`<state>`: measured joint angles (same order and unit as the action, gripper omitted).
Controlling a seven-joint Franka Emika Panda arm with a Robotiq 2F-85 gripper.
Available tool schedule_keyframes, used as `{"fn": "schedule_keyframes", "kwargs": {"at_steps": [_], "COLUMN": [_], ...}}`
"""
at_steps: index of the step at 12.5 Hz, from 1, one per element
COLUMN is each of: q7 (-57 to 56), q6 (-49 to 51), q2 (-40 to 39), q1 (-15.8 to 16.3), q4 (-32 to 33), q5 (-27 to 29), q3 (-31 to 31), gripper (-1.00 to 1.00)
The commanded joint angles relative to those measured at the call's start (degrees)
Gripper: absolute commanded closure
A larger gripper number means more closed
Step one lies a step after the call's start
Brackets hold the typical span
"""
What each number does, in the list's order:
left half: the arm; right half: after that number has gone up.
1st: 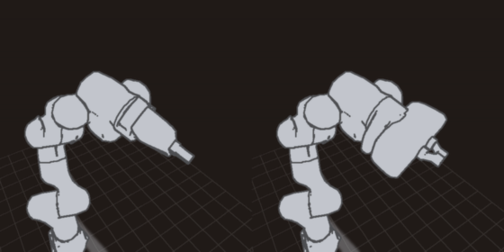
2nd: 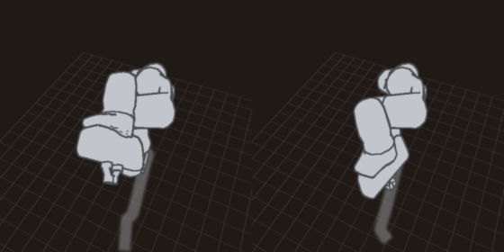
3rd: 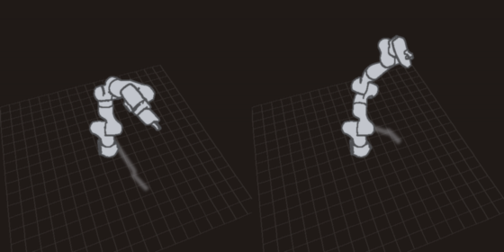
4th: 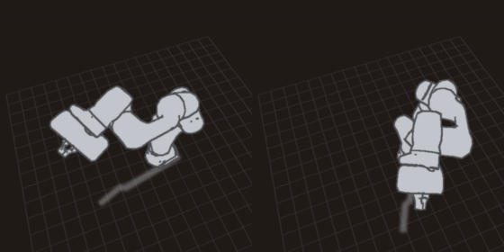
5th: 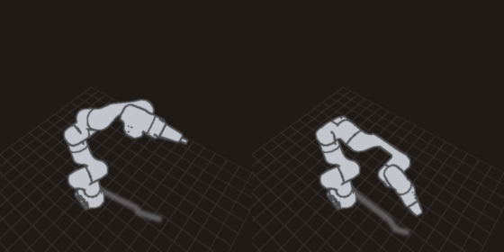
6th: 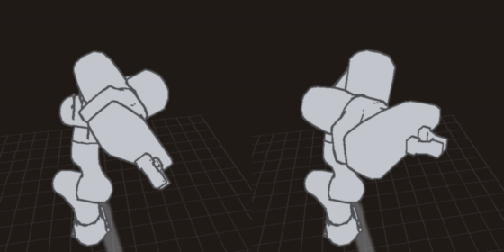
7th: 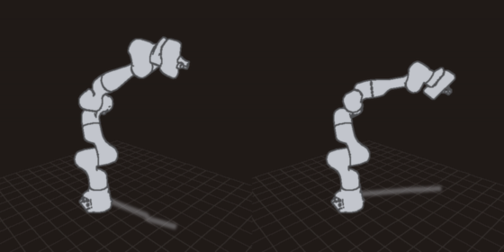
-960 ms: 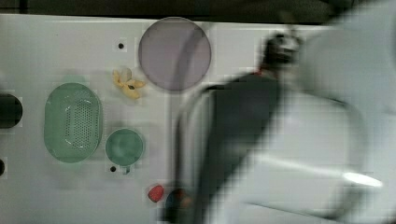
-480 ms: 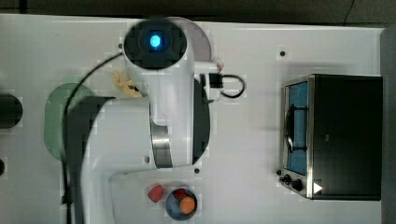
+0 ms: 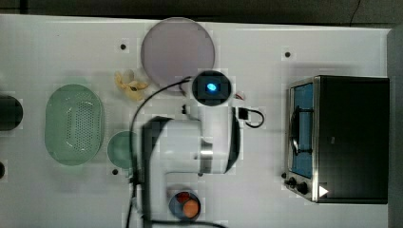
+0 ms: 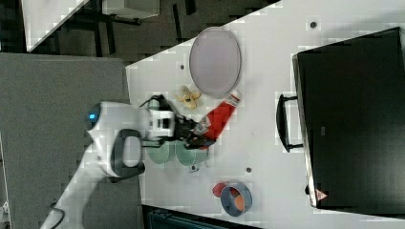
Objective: Pick Ketchup from oven and place it on table.
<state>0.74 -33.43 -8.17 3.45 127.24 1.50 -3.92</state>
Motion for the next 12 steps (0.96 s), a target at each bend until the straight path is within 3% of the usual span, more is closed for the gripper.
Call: {"fn": "schedule_keyframes", "kwargs": {"at_steps": [1,5,6,9,12], "q7": [1.9,2.0,2.0,2.2,2.2], "q6": [-6.6,-21.5,-23.3,-27.9,-24.8], "q2": [-1.9,-7.9,-8.9,-10.2,-7.1], "q1": [-0.6,-0.4,-0.4,-0.4,-0.4], "q4": [2.6,6.7,7.5,8.2,8.0], "q5": [-0.7,-0.7,-0.7,-0.7,-0.7], "q3": [-0.7,-0.8,-0.8,-0.6,-0.5], "gripper": [-0.29,-0.29,-0.38,-0.99,-1.00]}}
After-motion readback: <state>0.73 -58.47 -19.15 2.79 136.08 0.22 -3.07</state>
